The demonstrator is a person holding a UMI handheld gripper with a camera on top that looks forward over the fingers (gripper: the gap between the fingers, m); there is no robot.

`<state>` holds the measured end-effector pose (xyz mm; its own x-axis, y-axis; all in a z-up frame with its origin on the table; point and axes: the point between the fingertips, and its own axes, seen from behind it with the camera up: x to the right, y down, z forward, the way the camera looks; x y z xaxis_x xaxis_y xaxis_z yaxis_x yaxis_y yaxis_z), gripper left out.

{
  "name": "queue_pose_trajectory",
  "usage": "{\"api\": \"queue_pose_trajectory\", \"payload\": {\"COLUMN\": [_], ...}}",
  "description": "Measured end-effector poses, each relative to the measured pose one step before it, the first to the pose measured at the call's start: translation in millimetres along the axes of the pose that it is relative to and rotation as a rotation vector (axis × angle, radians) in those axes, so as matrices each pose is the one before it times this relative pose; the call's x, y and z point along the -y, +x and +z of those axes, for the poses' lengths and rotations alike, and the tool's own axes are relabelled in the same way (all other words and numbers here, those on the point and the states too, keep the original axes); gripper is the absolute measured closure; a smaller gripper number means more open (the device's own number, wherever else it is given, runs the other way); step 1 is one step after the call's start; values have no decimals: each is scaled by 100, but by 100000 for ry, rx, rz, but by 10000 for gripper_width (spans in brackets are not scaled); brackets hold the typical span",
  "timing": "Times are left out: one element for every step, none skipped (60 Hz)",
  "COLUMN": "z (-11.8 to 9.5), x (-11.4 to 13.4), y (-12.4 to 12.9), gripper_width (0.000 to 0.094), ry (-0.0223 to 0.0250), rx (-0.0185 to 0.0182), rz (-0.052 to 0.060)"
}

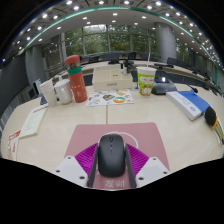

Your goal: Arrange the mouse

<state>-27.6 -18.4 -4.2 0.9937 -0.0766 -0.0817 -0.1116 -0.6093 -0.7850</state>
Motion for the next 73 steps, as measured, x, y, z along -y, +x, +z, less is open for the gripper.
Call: {"api": "queue_pose_trajectory", "payload": {"z": [-221, -159, -214, -242, -263, -294, -407, -434, -438, -501, -609, -641, -675, -659, -769, -794, -833, -892, -911, -938, -945, -1206, -906, -985, -1044, -1071, -1096, -1084, -1111, -1281, -1006, -1056, -1045, -1044, -1030, -1028, -993, -1120, -909, -974, -910, -853, -823, -811, -798, -755, -723, -719, -648, -670, -626, -538, -526, -489, -453, -410, -376, -297, -303, -319, -290, -247, -271, -230, -342, -219, -166, -176, -163, -155, -175, -166, -138], "x": [-96, 25, 46, 60, 76, 110, 145, 157, 498, 123, 136, 132, 125, 122, 122, 104, 97, 101, 91, 67, 9, -40, -18, -20, -49, -101, -105, -91, -113, -198, -160, -221, -235, -257, -290, -304, -292, -265, -296, -205, -269, -263, -267, -282, -260, -241, -245, -229, -212, -210, -195, -153, -155, -170, -186, -155, -101, -121, -44, -11, 6, -1, 30, 34, 48, 33, 27, 50, 62, 102, 112, 133, 113], "y": [-18, 125, 141, 100, -4, -42, 82, -77, 205, -60, -54, -57, -24, 24, 14, -16, -28, -56, -69, -84, -94, -75, -90, -81, -69, -93, -111, -118, -102, -157, -12, -124, -100, -105, -99, -121, -111, -220, -210, -59, -105, -111, -121, -156, -150, -136, -112, -38, -71, -116, -84, -69, -90, -91, -120, -98, -90, -67, 22, 42, 54, 17, -30, -45, -261, -57, -82, -63, -49, -67, -50, -80, -101], "gripper_width": [420, 374, 313, 237, 150, 63, 69, 86, 94, 91, 84, 78, 79, 77, 78, 78, 77, 78, 78, 78, 79, 78, 78, 76, 77, 78, 78, 78, 78, 79, 79, 78, 78, 78, 78, 79, 79, 80, 79, 77, 80, 79, 78, 79, 79, 79, 79, 79, 79, 78, 79, 79, 79, 79, 80, 79, 81, 79, 79, 78, 78, 79, 80, 77, 78, 78, 77, 79, 77, 78, 80, 78, 79], "ry": [372, -24, -34, 7, -33, 55, 112, 240, -7, 400, 290, 178, 181, 22, 126, 100, 154, 246, 296, 195, 31, 80, 147, 245, 104, 53, 162, 307, 343, 182, 92, 142, 172, 140, 37, -74, 9, 221, 263, 136, 215, 275, 284, 271, 210, 262, 286, 197, 125, 129, 123, 225, 132, 20, -61, 4, 129, 296, 296, 370, 378, 356, 316, 279, 121, 142, 123, 164, 213, 277, 359, 403, 260], "rx": [-293, -535, -636, -532, -240, -50, -381, 146, 242, -96, -163, -148, -421, -454, -414, -408, -424, -371, -324, -294, -251, -201, -537, -546, -554, -499, -380, -292, -307, -334, -291, -368, -350, -308, -301, -235, -142, -108, -107, -106, -240, -183, -63, 37, 45, -21, -133, -235, -180, -114, -42, -24, -2, 115, 261, 294, 137, -198, -198, -329, -350, -262, -147, -30, 46, 104, 145, 126, 93, 112, 188, 336, 450], "rz": [-409, -534, -610, -655, -547, -309, -173, 47, 22, 213, 162, 43, 65, -46, -9, -91, -191, -218, -237, -329, -430, -382, -321, -245, -207, -189, -188, -156, -89, -29, -96, -89, -88, -37, -38, -95, -169, -188, -97, -112, -139, -263, -342, -336, -316, -244, -142, -61, -20, -31, -79, -25, 108, 275, 350, 286, 113, -226, -287, -381, -532, -576, -576, -435, -145, -144, -46, -20, -22, 99, 213, 248, 265]}}
